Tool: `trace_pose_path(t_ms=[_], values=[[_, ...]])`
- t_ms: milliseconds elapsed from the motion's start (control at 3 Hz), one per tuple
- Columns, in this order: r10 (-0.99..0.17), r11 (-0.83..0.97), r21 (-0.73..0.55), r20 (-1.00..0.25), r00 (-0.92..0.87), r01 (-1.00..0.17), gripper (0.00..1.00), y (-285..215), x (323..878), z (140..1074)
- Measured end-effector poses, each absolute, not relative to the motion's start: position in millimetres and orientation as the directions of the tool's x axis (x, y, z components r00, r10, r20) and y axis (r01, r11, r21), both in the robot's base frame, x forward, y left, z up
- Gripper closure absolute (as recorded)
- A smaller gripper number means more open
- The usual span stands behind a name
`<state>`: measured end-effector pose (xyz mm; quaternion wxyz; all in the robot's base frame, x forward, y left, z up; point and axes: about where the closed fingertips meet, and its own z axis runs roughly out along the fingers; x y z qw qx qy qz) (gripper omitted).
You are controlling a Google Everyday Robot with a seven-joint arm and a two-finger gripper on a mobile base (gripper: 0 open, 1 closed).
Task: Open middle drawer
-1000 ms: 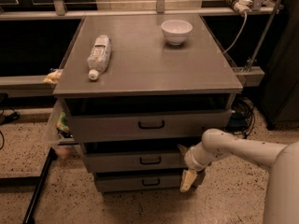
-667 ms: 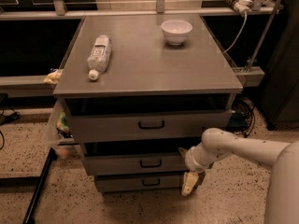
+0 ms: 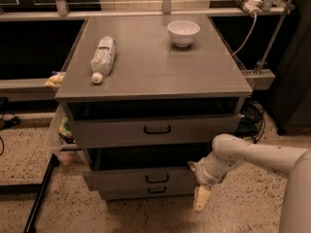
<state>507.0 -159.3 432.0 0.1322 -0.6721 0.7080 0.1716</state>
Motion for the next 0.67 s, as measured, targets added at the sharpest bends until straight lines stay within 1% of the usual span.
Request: trace_pose_path(t_ms=[667], values=[[-0.901, 0.066, 0.186, -0.411, -0.139, -0.98, 0.0, -171, 451, 447]])
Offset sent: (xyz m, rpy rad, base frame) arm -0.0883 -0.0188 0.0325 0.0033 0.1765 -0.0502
